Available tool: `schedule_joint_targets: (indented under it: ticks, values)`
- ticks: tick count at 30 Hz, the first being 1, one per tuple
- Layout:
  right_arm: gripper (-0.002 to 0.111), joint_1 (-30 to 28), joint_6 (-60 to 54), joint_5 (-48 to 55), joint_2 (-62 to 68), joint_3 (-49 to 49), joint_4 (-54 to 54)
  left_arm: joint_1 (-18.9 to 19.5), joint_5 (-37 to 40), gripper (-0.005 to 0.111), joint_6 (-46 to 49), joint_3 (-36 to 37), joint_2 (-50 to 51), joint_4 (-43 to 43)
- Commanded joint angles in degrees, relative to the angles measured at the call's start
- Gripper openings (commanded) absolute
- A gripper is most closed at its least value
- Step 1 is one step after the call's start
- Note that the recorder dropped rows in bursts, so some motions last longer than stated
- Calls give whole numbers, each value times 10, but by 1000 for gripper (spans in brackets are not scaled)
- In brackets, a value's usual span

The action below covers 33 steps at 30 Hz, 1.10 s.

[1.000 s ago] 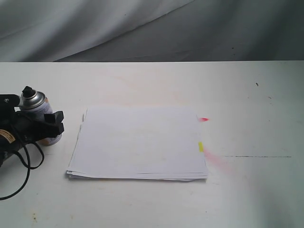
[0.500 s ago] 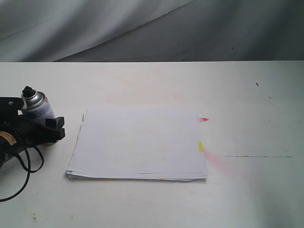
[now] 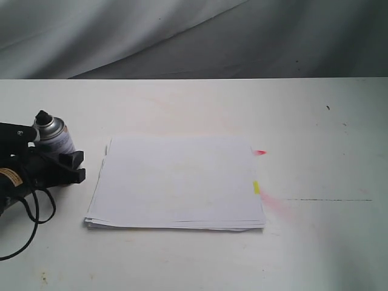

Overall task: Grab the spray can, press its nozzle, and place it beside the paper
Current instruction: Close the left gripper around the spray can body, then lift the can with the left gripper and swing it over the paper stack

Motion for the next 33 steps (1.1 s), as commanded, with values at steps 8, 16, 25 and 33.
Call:
schedule_joint_targets:
  ticks: [8,16,25,33]
  values:
    - [0,-4,0,1,-3,2,1,-3,111,0,51,-7,-132,-2]
    - [0,-4,0,1,-3,2,1,-10,482,0,54,-130,-319,92]
    - [0,-4,0,0,-3,2,1,-162,603,0,79,-177,-298,135]
    - [0,-4,0,0,-3,2,1,-225,689,0,78,-266,-215,193]
